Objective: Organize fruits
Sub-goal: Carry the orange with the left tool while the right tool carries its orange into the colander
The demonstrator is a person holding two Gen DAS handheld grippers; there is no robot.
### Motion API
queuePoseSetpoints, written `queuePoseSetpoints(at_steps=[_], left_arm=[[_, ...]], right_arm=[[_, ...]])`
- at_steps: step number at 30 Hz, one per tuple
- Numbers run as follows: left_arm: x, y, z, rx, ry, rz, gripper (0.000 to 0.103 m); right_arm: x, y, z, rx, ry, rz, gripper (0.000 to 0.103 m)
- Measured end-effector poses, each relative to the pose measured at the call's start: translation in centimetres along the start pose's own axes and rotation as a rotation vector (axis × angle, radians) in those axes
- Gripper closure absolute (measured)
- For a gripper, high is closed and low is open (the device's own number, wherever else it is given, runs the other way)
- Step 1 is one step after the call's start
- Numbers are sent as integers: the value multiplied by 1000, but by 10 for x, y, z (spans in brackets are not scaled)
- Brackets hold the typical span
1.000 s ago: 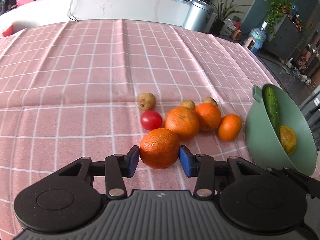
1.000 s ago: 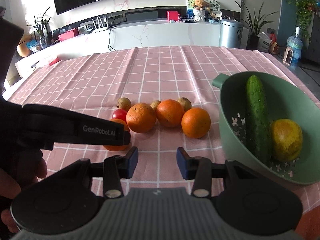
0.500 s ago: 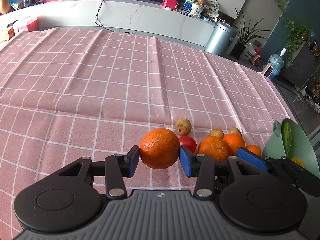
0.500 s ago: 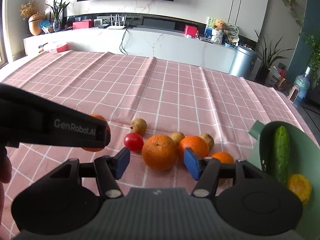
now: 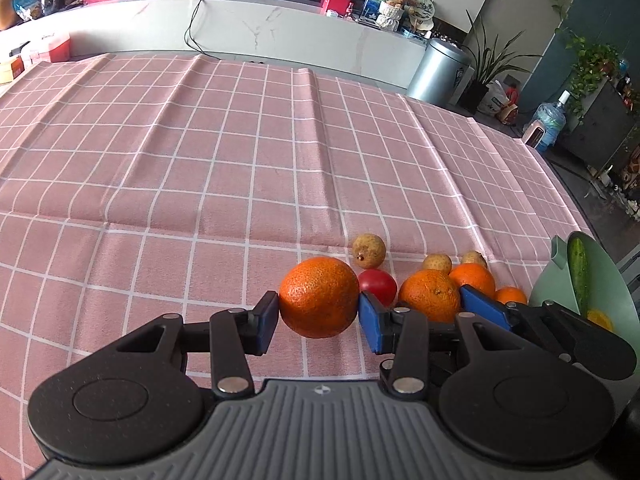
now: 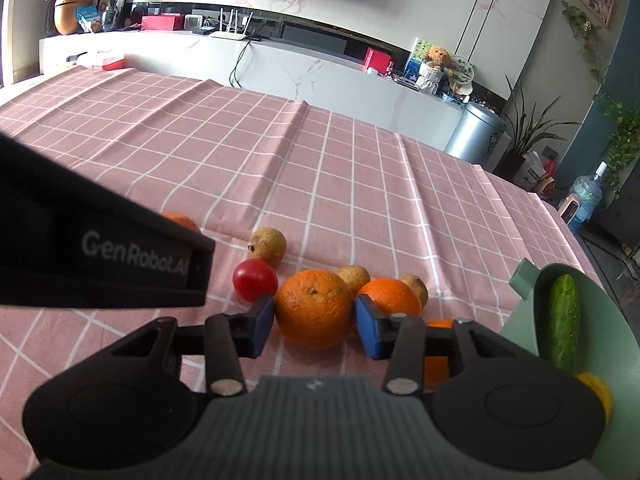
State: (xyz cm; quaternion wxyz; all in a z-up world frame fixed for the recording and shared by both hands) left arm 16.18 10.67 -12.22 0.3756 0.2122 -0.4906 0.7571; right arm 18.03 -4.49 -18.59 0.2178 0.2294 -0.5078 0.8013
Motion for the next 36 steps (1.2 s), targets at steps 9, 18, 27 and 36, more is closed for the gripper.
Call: queuePoseSetpoints(at_steps=[9,18,27,36], left_arm=[[11,2,16,-28,25,2,54],[33,4,57,-97,34,-9,54],[44,-8,136,-220,140,-33,54],[5,4,211,-353,252,-193,54]], right_arm=[[27,-1,31,-120,-111,-38,64],[69,7,96,-285,-182,-32,64],[95,21,167,-337,-137,-14,64],[79,40,227,-343,-102,-86,63]])
Point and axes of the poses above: each gripper's, at about its wrist camera, not at the fingertips, and x roughly against the way its jaws point, z to its right, y to its underside, the point moved 3 cm from there along -x, roughly the way its jaws point, and after that the axes turned 13 degrees about y, right-handed, at the moved point
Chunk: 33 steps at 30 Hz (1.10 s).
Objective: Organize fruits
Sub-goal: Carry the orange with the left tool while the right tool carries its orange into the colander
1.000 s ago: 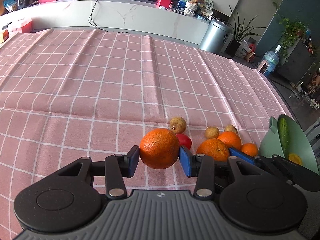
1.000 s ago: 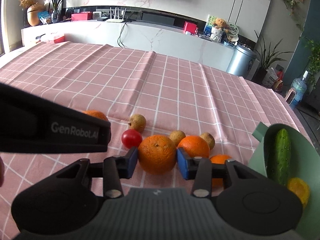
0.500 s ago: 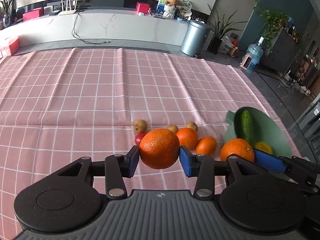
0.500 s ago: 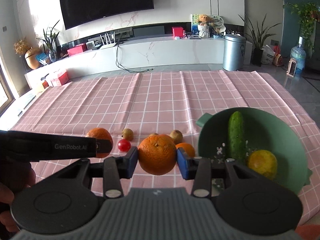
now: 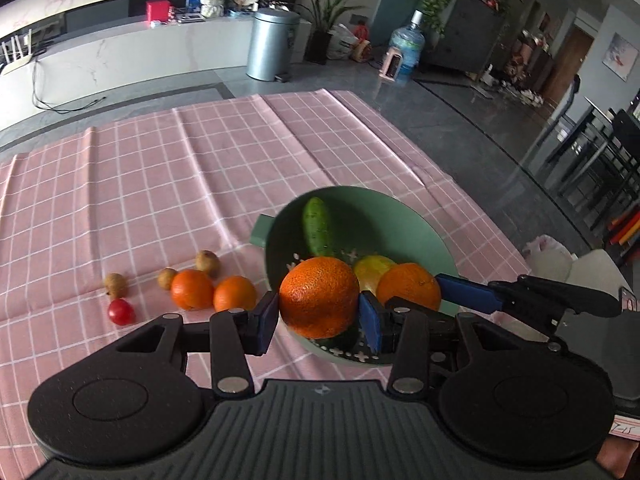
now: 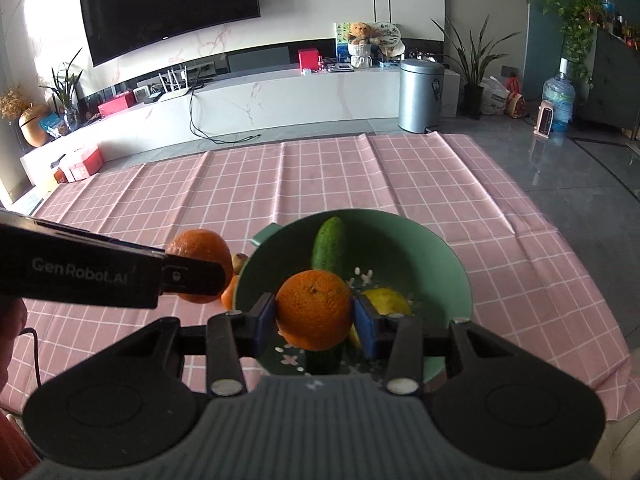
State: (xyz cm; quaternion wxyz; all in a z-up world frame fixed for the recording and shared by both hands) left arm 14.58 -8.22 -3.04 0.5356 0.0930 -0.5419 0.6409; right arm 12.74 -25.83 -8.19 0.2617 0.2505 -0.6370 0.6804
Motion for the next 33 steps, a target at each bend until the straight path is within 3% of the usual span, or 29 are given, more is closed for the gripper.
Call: queuePoseSetpoints(at_steps=[9,18,24,33], left_arm=[[-46,-3,5,-51,0,-178,54],[-71,-1,-5,-47,-10,-275,54],[-81,-1,-8,-30,6,-307,53],[-82,0,-14,-5,23,-287,52]], right_arm=[[-25,8,6,120,-17,-91,63],[-48,15,3,168,-46,-172,63],[-58,20,2,171,-48,-208,63],[-60,23,-1,185,-38,-231,63]])
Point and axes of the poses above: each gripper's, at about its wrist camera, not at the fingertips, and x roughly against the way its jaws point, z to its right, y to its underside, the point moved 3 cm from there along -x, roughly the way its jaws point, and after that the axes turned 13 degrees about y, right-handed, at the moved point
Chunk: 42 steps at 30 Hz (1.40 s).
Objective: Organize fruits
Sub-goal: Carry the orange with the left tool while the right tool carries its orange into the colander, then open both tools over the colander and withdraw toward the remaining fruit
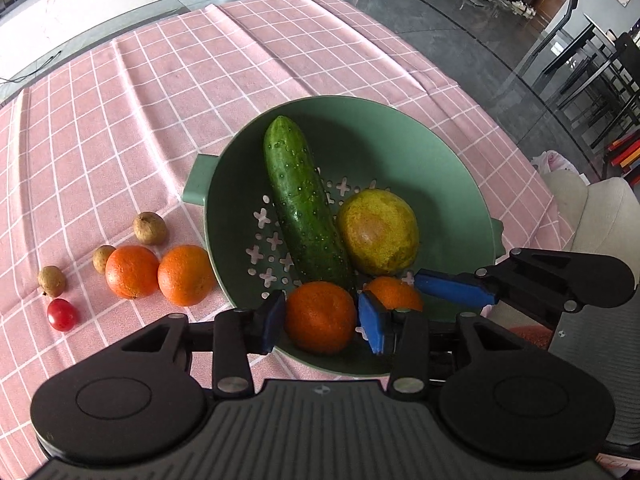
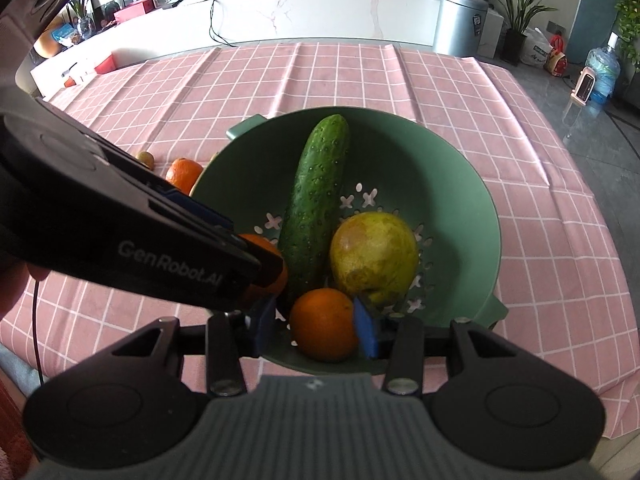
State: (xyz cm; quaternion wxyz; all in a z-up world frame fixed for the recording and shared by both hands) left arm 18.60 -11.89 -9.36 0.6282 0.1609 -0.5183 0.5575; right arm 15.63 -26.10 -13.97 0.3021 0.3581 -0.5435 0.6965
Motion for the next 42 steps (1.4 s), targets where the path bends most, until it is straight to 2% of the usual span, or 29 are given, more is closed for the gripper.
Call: queuePoseSetpoints(at_steps=[4,5,7,10,13,14,21,24,26,31,37,39,42], left_arm=[[13,0,1,-1,1,42,45],[17,1,2,-2,-2,55,43],[27,2,4,-6,-2,83,42],[44,6,6,-6,-2,141,41],[62,12,7,-9,-16,201,40],[69,15,6,-9,-25,224,40],[103,29,-1,-14,-127,328,39],[113,38,-8,-26,-136,363,34],[117,45,-15,-19,-153,376,34],[121,60,-40,26,-168,396,34],[120,74,-67,88,-185,425,34],[118,76,-75,105,-181,416,39],[118,85,-88,144,-165,415,42]], right_arm=[[5,-2,1,-2,17,9,61],[8,-2,1,-4,20,15,52],[15,-2,1,-10,33,33,44],[25,-2,2,-28,51,59,43],[37,-2,3,-80,77,106,32],[43,-2,4,-109,76,131,31],[62,1,-3,-281,26,217,31],[66,3,-14,-320,12,251,31],[68,3,-24,-330,-3,268,31],[68,3,-47,-308,-20,323,31],[60,-2,-73,-243,-17,346,32],[57,-3,-81,-218,-26,350,36],[51,-5,-92,-169,-32,356,46]])
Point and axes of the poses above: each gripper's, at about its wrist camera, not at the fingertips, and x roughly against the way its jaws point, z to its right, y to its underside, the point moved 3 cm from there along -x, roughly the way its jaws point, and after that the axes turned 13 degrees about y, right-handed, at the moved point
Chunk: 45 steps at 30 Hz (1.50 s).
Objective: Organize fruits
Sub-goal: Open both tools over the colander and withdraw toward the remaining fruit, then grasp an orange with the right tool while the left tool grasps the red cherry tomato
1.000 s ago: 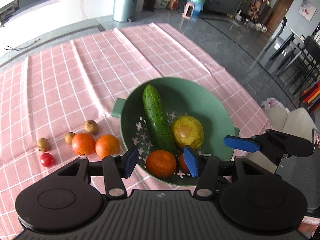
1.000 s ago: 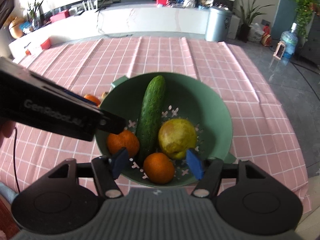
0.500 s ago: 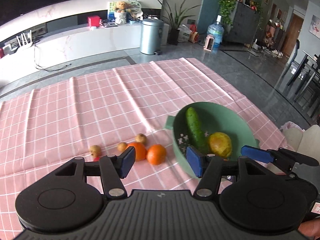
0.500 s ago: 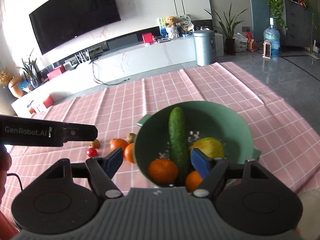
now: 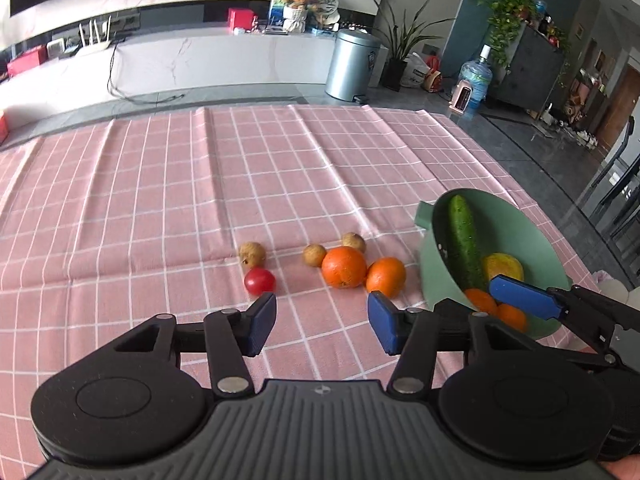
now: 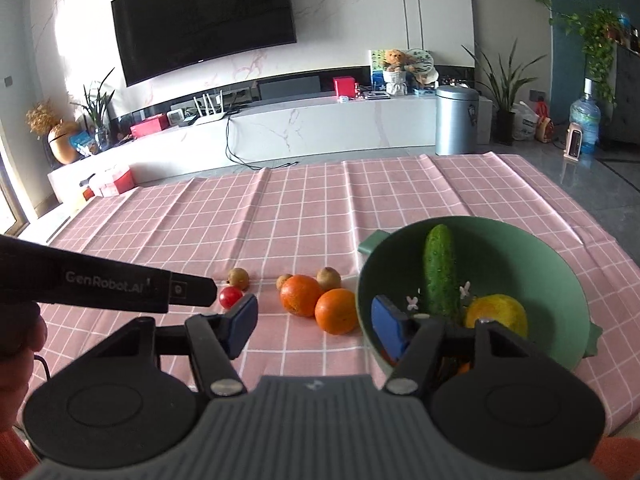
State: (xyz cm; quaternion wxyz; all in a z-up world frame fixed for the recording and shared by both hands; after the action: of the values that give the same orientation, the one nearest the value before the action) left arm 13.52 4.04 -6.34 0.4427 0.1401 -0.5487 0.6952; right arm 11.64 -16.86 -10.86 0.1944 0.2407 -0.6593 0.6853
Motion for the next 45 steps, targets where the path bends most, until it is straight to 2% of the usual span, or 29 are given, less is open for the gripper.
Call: queuePoseSetpoints(at_steps=[5,8,14,19,23,27,31,40,43,45], left_arm=[[-8,2,-15,27,6,-12,48],[-15,2,-21,19,-4,-13,48],[-33,7,-30,-32,-87,-31,49],[-44,10,-33,-39,-58,-35,52],[-53,11,-37,-68,-79,-47,53],[-62,9,-42,-43,-39,-66,54],[-69,7,-45,-49,-50,-57,52],[-81,6,-52,-22,-52,-56,52],[-83,5,-52,-30,-63,-53,60],[-83,6,-53,-30,-69,-51,72]], right_arm=[[-12,2,-22,108,10,15,57],[-18,3,-37,193,31,30,58],[-42,12,-60,377,98,21,63],[-64,18,-71,515,153,-2,64],[-77,23,-79,647,226,-9,64],[-88,31,-84,770,265,-12,63],[-96,35,-87,838,290,-16,56],[-105,43,-90,929,322,-22,56],[-106,43,-90,935,331,-13,56],[-105,45,-91,936,334,-7,57]])
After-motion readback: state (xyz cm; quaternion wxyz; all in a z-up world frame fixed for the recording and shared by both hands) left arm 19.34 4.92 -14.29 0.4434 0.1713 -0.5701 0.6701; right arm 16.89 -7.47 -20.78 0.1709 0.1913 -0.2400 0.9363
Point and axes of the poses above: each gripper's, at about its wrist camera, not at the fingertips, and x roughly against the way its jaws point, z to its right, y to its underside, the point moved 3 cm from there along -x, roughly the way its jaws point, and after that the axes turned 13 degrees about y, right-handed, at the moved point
